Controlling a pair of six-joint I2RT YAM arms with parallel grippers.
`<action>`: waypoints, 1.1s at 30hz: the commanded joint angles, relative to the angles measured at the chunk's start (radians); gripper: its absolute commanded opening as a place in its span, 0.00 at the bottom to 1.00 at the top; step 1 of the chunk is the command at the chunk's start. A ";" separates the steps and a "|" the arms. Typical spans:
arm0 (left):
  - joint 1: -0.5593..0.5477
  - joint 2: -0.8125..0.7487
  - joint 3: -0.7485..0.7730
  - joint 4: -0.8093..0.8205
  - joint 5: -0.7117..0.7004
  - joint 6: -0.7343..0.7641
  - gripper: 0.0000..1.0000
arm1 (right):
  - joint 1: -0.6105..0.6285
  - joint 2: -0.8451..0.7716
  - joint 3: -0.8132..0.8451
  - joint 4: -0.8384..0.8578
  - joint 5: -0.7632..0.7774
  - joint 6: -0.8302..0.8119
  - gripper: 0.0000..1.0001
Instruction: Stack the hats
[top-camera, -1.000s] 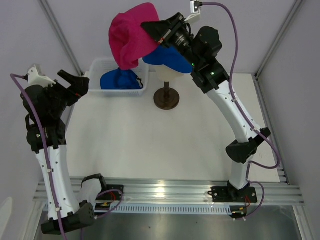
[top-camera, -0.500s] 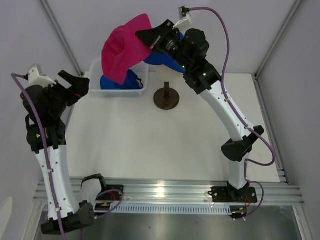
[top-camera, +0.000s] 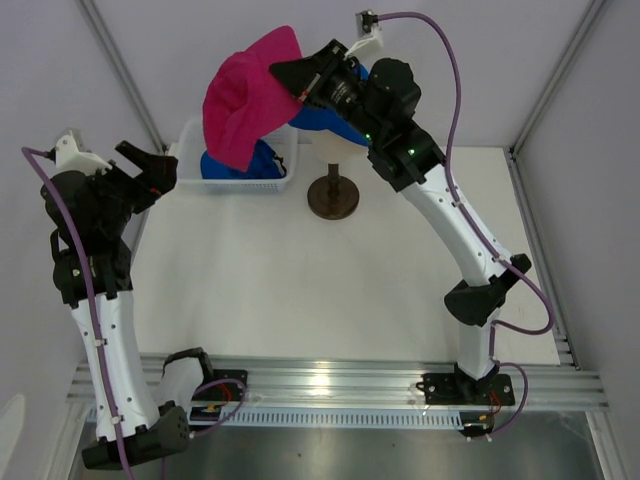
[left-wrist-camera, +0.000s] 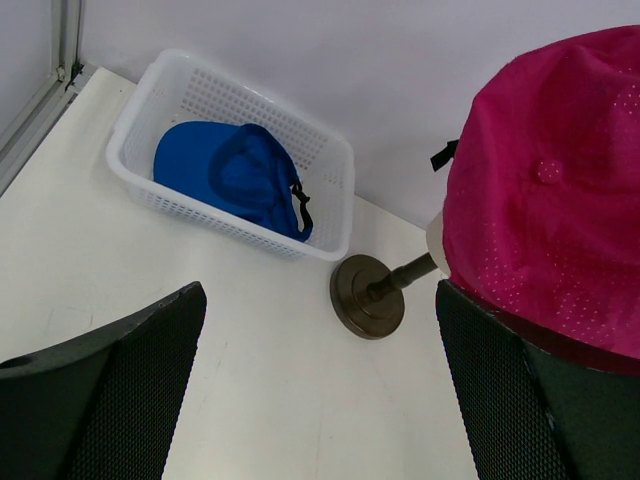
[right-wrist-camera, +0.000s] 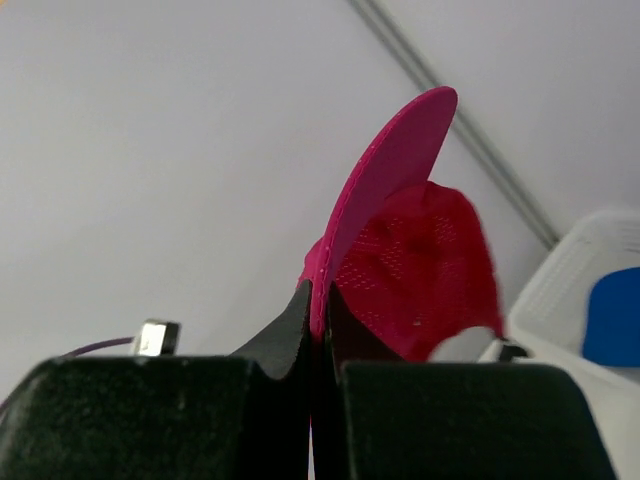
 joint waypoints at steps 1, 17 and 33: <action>0.011 -0.017 0.019 0.010 0.009 0.015 1.00 | 0.023 -0.008 0.088 -0.083 0.147 -0.121 0.00; 0.011 -0.014 0.028 -0.004 -0.017 0.029 1.00 | 0.058 -0.028 0.072 -0.120 0.293 -0.252 0.00; 0.009 -0.095 -0.037 0.019 -0.079 0.026 0.99 | -0.087 -0.017 -0.050 0.108 -0.043 0.004 0.00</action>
